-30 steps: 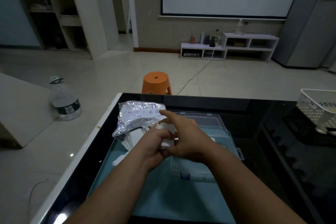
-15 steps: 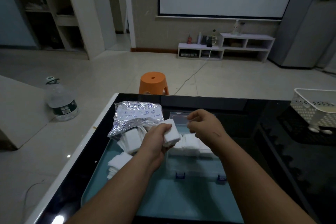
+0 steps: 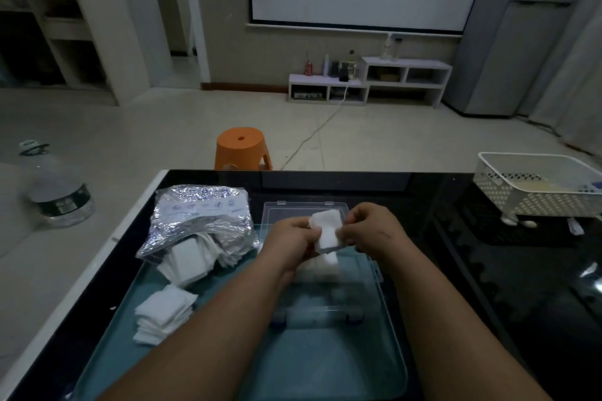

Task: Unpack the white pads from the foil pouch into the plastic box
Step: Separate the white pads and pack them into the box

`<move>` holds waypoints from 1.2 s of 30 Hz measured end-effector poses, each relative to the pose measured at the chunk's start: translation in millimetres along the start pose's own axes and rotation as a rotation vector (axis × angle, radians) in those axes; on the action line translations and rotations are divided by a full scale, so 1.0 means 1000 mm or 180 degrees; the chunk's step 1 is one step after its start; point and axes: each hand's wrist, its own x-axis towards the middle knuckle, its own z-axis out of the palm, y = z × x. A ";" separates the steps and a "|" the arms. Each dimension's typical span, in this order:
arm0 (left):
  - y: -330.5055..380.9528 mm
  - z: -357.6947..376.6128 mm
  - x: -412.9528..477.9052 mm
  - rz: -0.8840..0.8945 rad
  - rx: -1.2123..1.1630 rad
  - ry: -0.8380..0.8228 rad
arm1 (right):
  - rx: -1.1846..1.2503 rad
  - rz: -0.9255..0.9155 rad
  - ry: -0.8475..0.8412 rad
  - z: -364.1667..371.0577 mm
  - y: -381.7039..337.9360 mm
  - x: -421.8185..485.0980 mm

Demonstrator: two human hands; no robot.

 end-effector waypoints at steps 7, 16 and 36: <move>-0.007 0.026 0.009 0.0153 0.1288 0.0322 | -0.0608 0.0307 0.0053 -0.008 0.025 0.015; -0.012 0.039 0.014 0.0134 0.2335 0.0268 | -0.1042 0.0273 0.0169 -0.003 0.040 0.022; -0.026 0.045 0.024 0.0515 0.3569 0.0121 | -0.1490 0.0584 -0.0025 0.013 0.057 0.035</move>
